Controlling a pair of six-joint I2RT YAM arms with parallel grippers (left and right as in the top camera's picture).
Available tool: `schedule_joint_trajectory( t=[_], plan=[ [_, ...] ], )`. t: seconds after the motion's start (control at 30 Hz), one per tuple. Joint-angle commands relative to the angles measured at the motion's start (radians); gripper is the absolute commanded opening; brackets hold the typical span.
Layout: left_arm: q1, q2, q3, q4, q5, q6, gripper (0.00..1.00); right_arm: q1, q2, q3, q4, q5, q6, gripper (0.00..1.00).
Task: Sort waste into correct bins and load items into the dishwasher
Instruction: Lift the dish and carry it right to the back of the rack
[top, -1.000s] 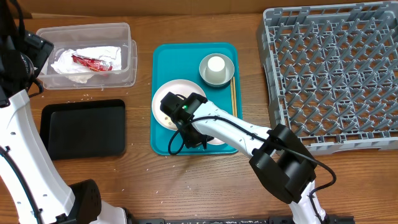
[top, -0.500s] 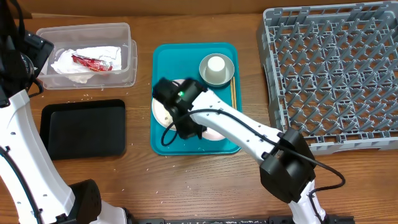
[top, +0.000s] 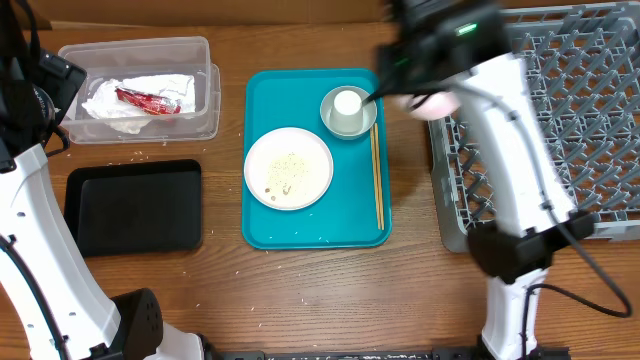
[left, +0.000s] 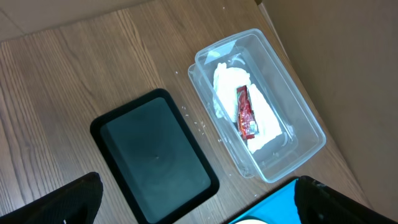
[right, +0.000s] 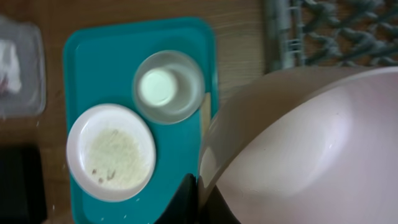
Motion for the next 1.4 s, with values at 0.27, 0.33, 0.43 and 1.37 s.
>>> schedule_joint_trajectory(
  t=[0.27, 0.33, 0.43, 1.37],
  plan=[
    [0.005, 0.004, 0.0, -0.002, -0.02, -0.021, 1.0, -0.57, 0.003, -0.077, 0.161, -0.879, -0.294, 0.04],
    [0.005, 0.004, 0.0, -0.002, -0.02, -0.021, 1.0, -0.62, 0.016, -0.107, 0.214, -0.964, -0.293, 0.04],
    [0.005, 0.004, -0.001, -0.002, -0.02, -0.021, 1.0, -0.654, 0.031, -0.172, 0.327, -1.085, -0.293, 0.04],
    [0.005, 0.004, 0.0, -0.002, -0.02, -0.021, 1.0, -0.665, 0.173, -0.796, 1.488, -1.247, 0.386, 0.04]
  ],
)
